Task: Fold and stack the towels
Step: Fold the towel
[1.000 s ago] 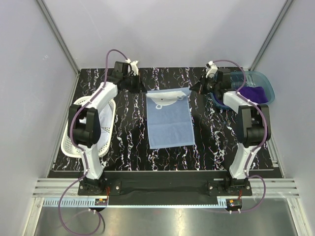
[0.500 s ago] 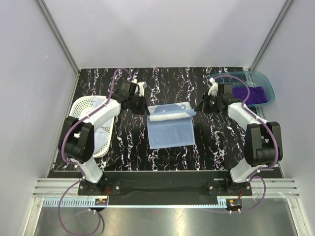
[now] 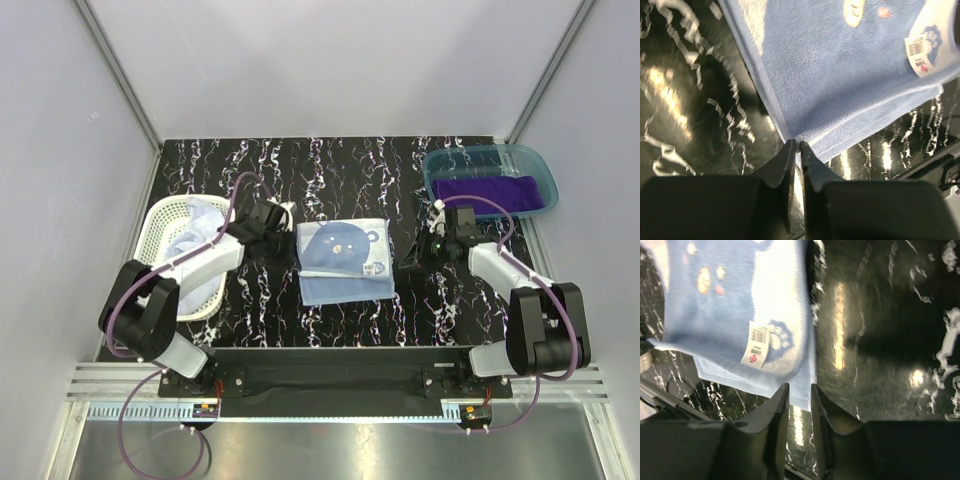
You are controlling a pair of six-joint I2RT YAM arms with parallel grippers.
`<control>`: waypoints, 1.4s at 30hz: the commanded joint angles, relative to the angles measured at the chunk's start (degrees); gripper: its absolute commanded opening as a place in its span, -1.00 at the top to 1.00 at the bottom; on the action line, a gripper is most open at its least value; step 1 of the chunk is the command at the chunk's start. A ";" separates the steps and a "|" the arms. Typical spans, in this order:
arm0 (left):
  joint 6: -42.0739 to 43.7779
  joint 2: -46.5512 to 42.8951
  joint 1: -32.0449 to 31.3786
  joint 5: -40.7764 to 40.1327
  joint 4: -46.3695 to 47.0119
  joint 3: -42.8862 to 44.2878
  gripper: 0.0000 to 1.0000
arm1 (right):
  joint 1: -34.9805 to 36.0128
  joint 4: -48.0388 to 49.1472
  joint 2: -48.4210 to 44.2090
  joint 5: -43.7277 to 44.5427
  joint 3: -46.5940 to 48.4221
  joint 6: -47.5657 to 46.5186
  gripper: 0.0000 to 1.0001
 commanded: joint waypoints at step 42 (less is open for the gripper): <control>-13.22 2.37 -2.63 -2.02 12.53 -10.27 0.61 | 9.23 6.01 7.07 10.59 -2.31 14.35 0.58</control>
